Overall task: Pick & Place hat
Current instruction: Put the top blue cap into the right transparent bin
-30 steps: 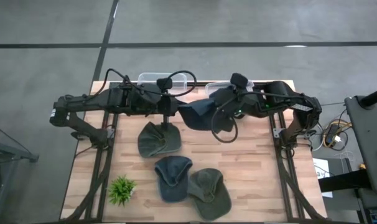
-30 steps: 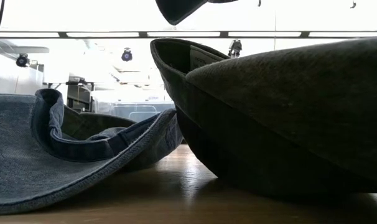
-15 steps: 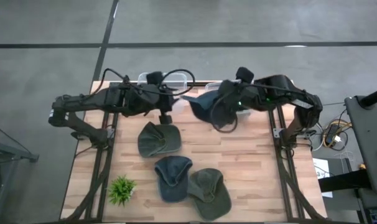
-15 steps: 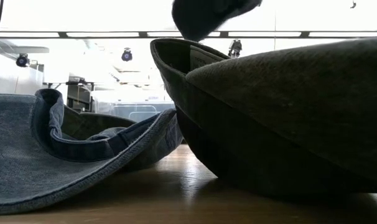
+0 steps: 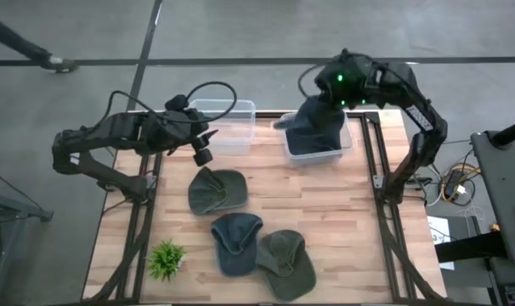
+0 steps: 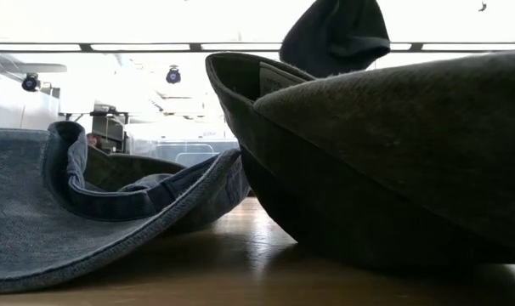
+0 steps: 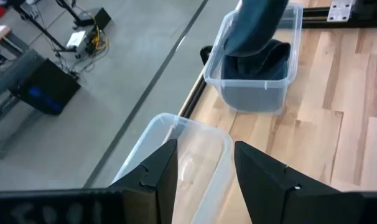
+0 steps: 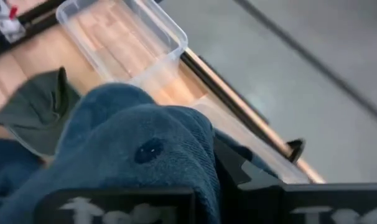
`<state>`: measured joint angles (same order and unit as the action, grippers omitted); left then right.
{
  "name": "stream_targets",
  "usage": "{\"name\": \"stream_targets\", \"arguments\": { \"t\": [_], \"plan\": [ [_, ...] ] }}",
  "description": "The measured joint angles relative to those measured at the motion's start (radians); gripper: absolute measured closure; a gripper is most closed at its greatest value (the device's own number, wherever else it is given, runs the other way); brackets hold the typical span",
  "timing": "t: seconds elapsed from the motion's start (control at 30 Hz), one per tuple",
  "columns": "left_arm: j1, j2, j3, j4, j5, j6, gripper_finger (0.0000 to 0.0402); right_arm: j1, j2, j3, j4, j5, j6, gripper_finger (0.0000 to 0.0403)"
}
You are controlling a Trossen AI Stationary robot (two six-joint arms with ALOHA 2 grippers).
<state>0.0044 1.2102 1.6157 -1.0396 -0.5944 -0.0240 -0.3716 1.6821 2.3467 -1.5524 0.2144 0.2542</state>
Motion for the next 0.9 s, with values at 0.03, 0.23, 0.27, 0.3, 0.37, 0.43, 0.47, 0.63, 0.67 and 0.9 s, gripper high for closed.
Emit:
{"name": "stream_targets", "arguments": {
  "t": [0.03, 0.23, 0.27, 0.3, 0.37, 0.43, 0.47, 0.63, 0.67, 0.9],
  "plan": [
    [0.000, -0.002, 0.000, -0.007, 0.001, -0.005, 0.0251, -0.025, 0.000, 0.000, -0.001, -0.026, 0.017, 0.0395],
    [0.000, -0.007, 0.000, -0.022, 0.005, -0.006, 0.0251, -0.187, 0.015, 0.000, -0.016, -0.245, 0.134, 0.0395],
    [0.000, -0.007, -0.001, -0.028, 0.009, -0.006, 0.0251, -0.215, 0.020, 0.000, -0.019, -0.287, 0.148, 0.0395],
    [0.000, -0.007, -0.001, -0.032, 0.011, -0.006, 0.0251, -0.243, 0.024, 0.000, -0.019, -0.327, 0.164, 0.0395],
    [0.000, -0.007, -0.001, -0.035, 0.013, -0.006, 0.0251, -0.294, 0.033, 0.000, -0.018, -0.405, 0.196, 0.0395],
    [0.000, -0.007, -0.001, -0.038, 0.016, -0.007, 0.0251, -0.338, 0.040, 0.000, -0.019, -0.465, 0.226, 0.0395],
    [0.000, -0.007, -0.001, -0.042, 0.019, -0.007, 0.0251, -0.355, 0.045, 0.000, -0.019, -0.486, 0.241, 0.0395],
    [0.000, -0.007, -0.001, -0.061, 0.036, -0.007, 0.0251, -0.403, 0.068, -0.001, -0.018, -0.573, 0.292, 0.0395],
    [0.000, -0.007, -0.003, -0.061, 0.036, -0.007, 0.0251, -0.403, 0.072, -0.002, -0.018, -0.580, 0.298, 0.0395],
    [0.000, -0.007, -0.032, -0.062, 0.037, 0.000, 0.0251, -0.401, 0.107, -0.033, -0.018, -0.612, 0.322, 0.0395]
  ]
}}
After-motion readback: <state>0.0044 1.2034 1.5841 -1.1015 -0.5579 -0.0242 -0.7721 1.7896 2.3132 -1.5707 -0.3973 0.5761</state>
